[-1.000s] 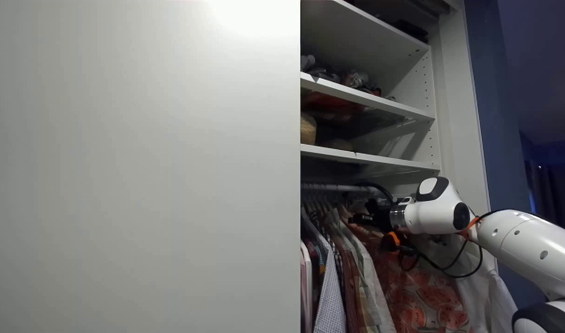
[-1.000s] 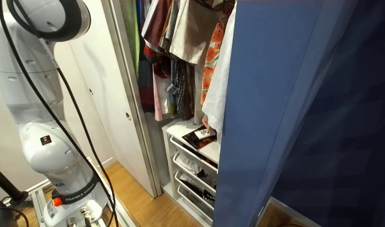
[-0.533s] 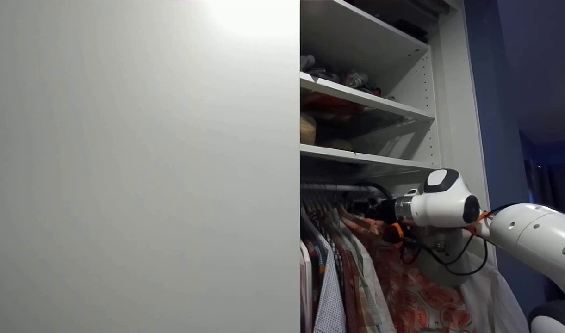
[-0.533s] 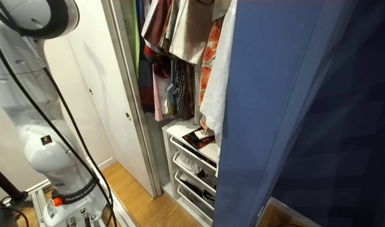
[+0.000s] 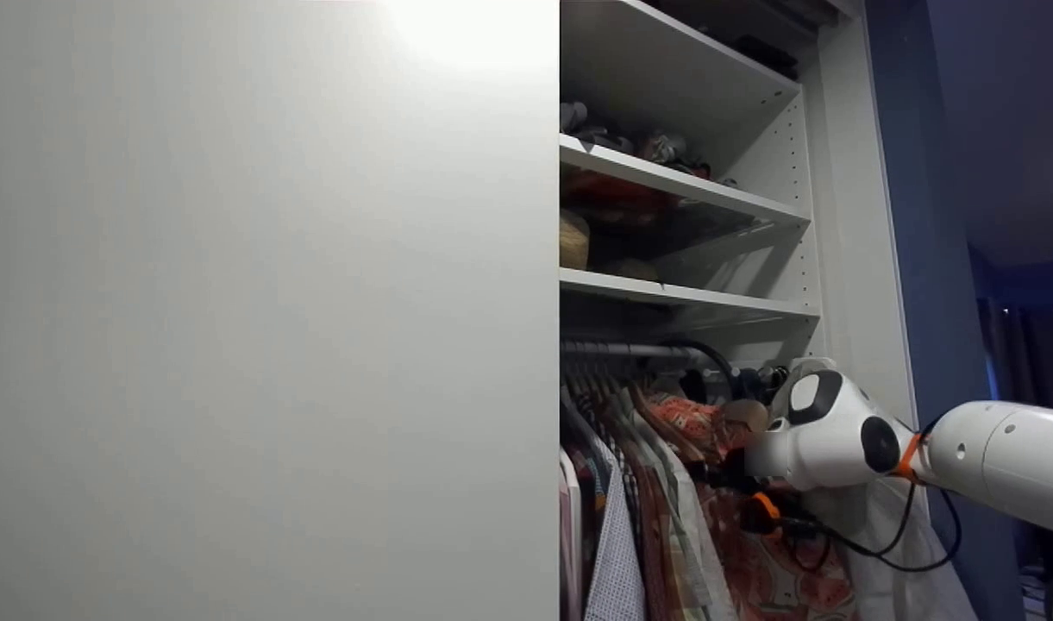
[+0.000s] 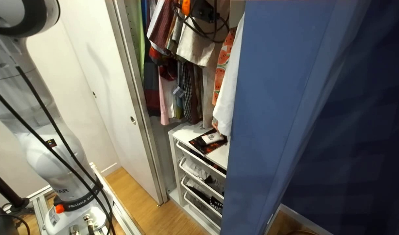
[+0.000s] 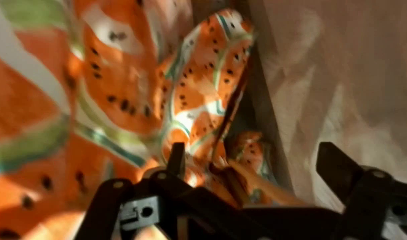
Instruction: Put the hanger on the top rod
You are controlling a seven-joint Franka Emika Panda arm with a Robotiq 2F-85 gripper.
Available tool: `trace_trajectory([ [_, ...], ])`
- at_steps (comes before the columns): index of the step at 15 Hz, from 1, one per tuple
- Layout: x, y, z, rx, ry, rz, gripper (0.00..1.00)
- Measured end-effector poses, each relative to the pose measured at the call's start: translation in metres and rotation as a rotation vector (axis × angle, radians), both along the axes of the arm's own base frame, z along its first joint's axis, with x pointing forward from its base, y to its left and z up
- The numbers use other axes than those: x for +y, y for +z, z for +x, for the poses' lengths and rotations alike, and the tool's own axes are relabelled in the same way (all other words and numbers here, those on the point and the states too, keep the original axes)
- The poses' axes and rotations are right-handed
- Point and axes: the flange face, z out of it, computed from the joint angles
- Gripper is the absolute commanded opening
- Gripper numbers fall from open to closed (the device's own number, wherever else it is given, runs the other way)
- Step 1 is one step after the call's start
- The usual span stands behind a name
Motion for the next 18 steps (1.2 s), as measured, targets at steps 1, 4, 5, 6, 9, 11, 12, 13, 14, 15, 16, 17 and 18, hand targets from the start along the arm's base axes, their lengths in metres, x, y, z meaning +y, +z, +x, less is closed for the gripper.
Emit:
trace_trajectory([
  [1,-0.008,-0.02,0.003,0.027,-0.013,-0.026,1.0],
  [4,-0.011,-0.075,0.01,0.079,-0.024,-0.118,1.0],
  [5,-0.006,-0.089,0.01,0.085,-0.021,-0.15,1.0],
  [6,0.001,-0.102,0.01,0.088,-0.017,-0.181,1.0],
  [9,0.027,-0.134,0.0,0.1,0.005,-0.239,1.0],
  [11,0.042,-0.153,-0.013,0.13,0.02,-0.243,1.0],
  [12,0.046,-0.164,-0.021,0.153,0.023,-0.245,1.0],
  [13,0.046,-0.176,-0.031,0.182,0.018,-0.25,1.0],
  [14,0.042,-0.189,-0.043,0.215,0.002,-0.254,1.0],
  [15,0.037,-0.202,-0.057,0.256,-0.013,-0.252,1.0],
  [16,0.035,-0.213,-0.074,0.306,-0.015,-0.243,1.0],
  [17,0.036,-0.221,-0.093,0.363,-0.004,-0.231,1.0],
  [18,0.04,-0.224,-0.111,0.418,0.017,-0.217,1.0],
])
